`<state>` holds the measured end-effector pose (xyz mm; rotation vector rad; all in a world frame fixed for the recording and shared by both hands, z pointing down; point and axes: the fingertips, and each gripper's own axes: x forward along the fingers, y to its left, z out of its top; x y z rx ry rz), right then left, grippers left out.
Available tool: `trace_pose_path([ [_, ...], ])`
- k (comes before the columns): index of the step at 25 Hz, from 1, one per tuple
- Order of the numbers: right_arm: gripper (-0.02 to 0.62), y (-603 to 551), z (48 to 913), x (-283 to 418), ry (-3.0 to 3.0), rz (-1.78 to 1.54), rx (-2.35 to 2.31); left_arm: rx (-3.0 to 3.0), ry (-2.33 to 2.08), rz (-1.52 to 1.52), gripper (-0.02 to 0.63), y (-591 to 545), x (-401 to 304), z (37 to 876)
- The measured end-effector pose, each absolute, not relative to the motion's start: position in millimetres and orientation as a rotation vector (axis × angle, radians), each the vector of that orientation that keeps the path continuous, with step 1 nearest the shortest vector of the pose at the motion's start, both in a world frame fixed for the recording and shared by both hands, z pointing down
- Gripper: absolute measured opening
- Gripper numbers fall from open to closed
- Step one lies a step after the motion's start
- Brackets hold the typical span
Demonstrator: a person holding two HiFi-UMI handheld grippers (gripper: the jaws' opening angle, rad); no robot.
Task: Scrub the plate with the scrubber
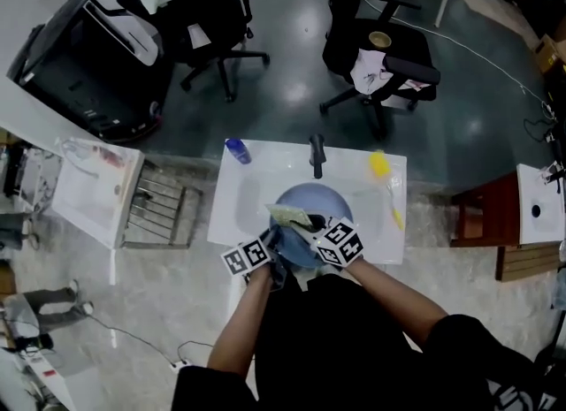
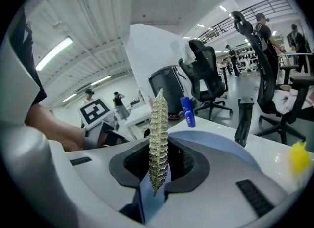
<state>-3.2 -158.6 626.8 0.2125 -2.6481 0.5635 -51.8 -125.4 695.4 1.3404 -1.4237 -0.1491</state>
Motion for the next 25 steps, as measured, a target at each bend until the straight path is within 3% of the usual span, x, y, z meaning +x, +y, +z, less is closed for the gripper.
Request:
trace_pose_path([
  [12,0.061,-181,651,9,-2.596,0.504,0.357,1.415,-1.403,-0.117,0.031,-117,-26,669],
  [25,0.062,-201,648,12,-2.525,0.209,0.503,1.431,-1.372,-0.112,0.034,-119,-10,665],
])
